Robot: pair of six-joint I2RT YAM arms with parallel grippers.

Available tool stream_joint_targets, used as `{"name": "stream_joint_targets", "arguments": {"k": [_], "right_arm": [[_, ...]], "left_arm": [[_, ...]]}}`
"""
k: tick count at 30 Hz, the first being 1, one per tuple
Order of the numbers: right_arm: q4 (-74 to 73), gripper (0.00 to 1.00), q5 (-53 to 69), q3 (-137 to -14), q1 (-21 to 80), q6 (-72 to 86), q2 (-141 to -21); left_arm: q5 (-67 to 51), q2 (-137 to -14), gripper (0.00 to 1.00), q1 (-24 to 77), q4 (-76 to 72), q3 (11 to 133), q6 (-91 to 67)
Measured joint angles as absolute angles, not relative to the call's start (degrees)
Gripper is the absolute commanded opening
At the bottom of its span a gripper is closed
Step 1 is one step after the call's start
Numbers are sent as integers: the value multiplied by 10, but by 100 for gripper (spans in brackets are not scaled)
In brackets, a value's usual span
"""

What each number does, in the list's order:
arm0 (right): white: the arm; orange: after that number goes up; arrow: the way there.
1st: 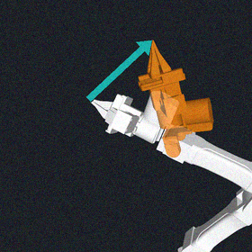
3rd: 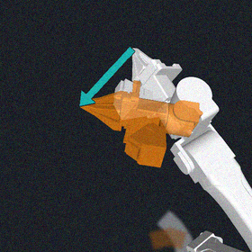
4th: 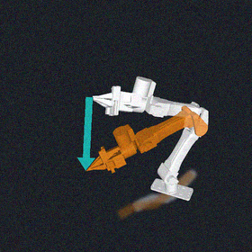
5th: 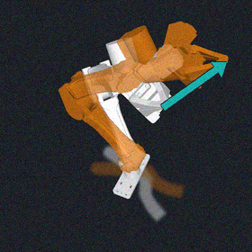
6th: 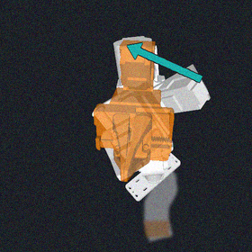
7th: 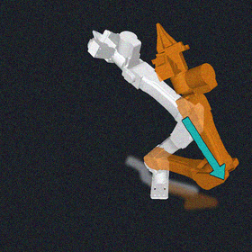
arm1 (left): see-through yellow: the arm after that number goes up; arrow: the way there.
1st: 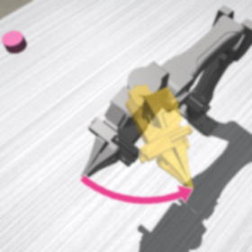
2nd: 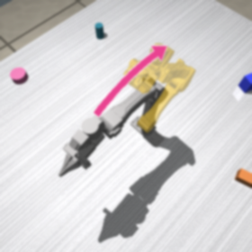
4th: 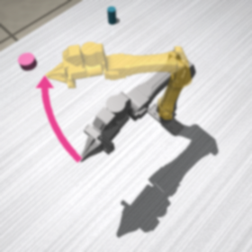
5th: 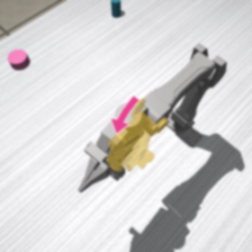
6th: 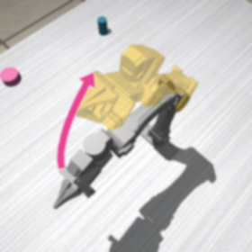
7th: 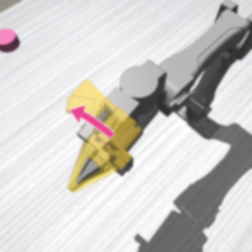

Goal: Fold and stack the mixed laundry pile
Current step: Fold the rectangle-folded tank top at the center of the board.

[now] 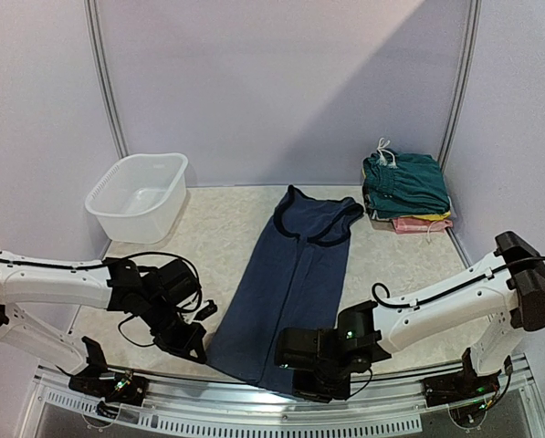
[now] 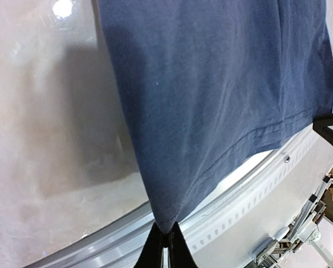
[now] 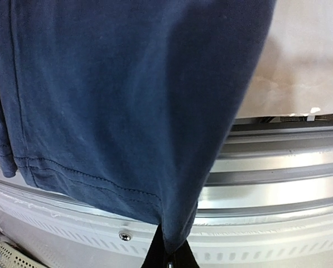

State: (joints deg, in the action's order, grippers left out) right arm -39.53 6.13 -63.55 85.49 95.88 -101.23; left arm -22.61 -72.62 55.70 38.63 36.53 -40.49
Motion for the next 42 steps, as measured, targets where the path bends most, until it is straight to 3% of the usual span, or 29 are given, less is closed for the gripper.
{"name": "stream_joint_targets", "arguments": {"k": [21, 42], "right_arm": [[-515, 0, -16, -732, 834, 912, -985], [-564, 0, -44, -765, 766, 863, -980]], "left_arm": [[-151, -768, 0, 551, 550, 579, -366], [-117, -840, 0, 482, 599, 685, -314]]}}
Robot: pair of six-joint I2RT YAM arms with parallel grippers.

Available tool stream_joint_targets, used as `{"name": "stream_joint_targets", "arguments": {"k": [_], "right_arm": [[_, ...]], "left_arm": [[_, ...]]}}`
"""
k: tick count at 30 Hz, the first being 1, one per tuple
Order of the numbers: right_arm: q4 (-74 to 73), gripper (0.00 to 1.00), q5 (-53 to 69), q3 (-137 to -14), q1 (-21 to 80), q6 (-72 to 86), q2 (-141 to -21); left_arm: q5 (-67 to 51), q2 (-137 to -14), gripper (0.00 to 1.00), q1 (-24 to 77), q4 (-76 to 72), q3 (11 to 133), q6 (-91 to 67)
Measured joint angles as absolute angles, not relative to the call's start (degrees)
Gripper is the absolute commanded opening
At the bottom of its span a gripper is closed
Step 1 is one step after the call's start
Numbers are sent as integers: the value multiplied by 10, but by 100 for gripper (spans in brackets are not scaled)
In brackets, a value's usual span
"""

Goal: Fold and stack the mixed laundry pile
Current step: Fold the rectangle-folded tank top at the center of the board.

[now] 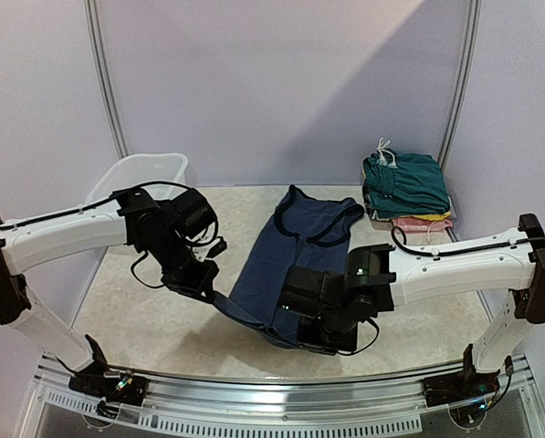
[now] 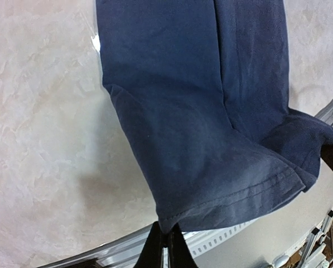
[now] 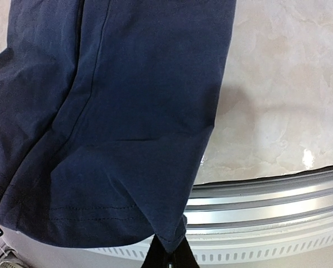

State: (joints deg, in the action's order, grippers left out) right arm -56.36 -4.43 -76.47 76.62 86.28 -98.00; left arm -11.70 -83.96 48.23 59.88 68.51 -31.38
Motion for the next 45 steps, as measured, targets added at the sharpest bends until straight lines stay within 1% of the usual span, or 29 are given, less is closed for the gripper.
{"name": "stream_joint_targets", "arguments": {"k": [14, 25, 36, 45], "right_arm": [[-581, 0, -46, -766, 683, 842, -963], [-579, 0, -27, -771, 585, 763, -964], [-587, 0, 6, -812, 524, 672, -1023], [-590, 0, 24, -822, 488, 629, -1065]], "left_arm": [[-107, -948, 0, 438, 603, 800, -289], [-102, -1051, 0, 401, 604, 905, -267], [-104, -1146, 0, 390, 605, 991, -255], [-99, -1192, 0, 382, 608, 1035, -253]]}}
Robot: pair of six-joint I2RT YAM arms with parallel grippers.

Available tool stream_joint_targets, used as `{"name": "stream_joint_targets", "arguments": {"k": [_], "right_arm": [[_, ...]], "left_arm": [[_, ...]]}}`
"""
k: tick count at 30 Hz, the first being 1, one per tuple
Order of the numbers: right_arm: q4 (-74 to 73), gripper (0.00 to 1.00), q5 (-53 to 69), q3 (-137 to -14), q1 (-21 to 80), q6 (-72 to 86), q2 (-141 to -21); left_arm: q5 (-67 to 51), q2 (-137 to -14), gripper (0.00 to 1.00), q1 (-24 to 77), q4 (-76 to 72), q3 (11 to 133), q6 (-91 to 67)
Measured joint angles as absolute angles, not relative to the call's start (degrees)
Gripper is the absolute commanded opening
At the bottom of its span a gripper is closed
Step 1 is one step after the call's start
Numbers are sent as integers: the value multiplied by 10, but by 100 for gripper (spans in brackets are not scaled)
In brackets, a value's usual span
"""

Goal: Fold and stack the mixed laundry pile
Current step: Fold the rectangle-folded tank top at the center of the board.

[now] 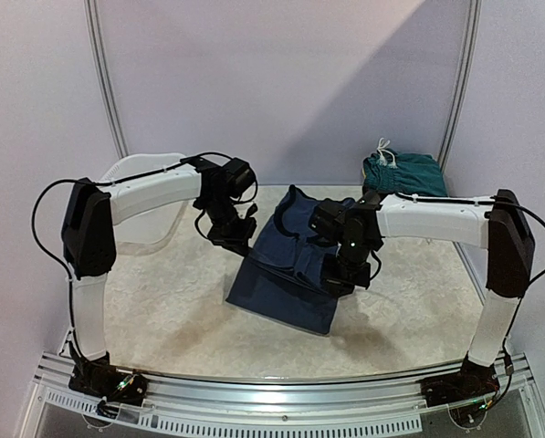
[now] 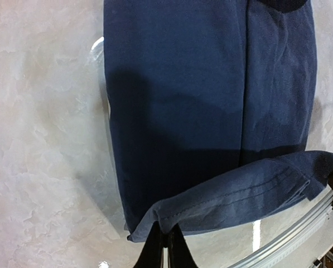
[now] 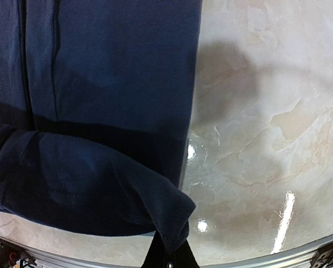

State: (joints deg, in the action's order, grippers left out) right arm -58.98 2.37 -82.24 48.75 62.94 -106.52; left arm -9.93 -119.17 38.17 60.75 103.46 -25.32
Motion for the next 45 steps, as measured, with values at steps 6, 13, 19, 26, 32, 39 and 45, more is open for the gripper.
{"name": "stream_joint_targets", "arguments": {"k": [6, 13, 19, 26, 32, 39, 45], "right_arm": [[-584, 0, 34, -822, 460, 606, -1079], [-572, 0, 45, -838, 439, 581, -1104], [-562, 0, 53, -849, 426, 562, -1139], [-564, 0, 57, -860, 409, 558, -1161], [-565, 21, 61, -872, 407, 554, -1167], [-589, 49, 63, -960, 380, 535, -1194], [-606, 54, 44, -1055, 338, 519, -1191]], "left_arm": [[-100, -1220, 0, 373, 608, 1063, -249], [-100, -1255, 0, 364, 607, 1094, -246], [-103, -1286, 0, 354, 605, 1097, -248], [-118, -1319, 0, 349, 593, 1132, -249], [-113, -1320, 10, 348, 592, 1138, -253], [-85, -1319, 60, 343, 593, 1153, -262], [-57, -1266, 63, 343, 590, 1144, -251]]}}
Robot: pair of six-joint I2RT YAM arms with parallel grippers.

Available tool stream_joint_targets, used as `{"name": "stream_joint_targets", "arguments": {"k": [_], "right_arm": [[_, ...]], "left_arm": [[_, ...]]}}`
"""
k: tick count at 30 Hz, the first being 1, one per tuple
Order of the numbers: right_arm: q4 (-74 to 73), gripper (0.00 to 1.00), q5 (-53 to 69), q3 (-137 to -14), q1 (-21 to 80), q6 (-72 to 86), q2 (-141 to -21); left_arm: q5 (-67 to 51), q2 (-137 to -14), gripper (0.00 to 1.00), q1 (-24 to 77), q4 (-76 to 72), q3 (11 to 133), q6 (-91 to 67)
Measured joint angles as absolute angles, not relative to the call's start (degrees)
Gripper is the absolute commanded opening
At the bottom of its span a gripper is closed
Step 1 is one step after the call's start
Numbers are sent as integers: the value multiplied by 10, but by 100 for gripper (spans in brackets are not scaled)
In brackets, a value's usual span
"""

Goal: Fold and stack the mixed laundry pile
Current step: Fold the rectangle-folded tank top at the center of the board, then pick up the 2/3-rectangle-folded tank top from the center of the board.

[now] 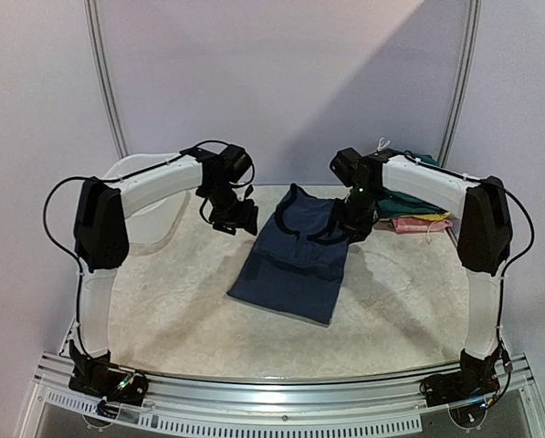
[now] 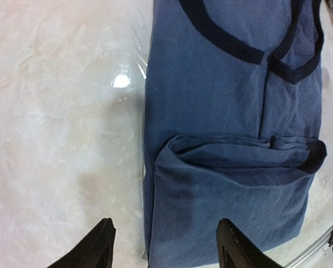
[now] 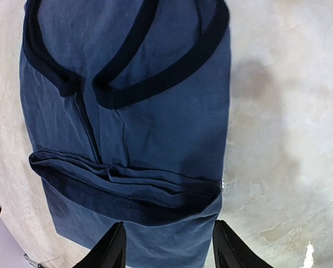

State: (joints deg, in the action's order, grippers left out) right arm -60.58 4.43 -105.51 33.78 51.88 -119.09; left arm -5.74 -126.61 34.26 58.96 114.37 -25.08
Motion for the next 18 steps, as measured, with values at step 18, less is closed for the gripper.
{"name": "stream_joint_targets", "arguments": {"k": [18], "right_arm": [[-487, 48, 96, -789, 501, 560, -1114]], "left_arm": [[-101, -1107, 51, 343, 514, 806, -218]]}}
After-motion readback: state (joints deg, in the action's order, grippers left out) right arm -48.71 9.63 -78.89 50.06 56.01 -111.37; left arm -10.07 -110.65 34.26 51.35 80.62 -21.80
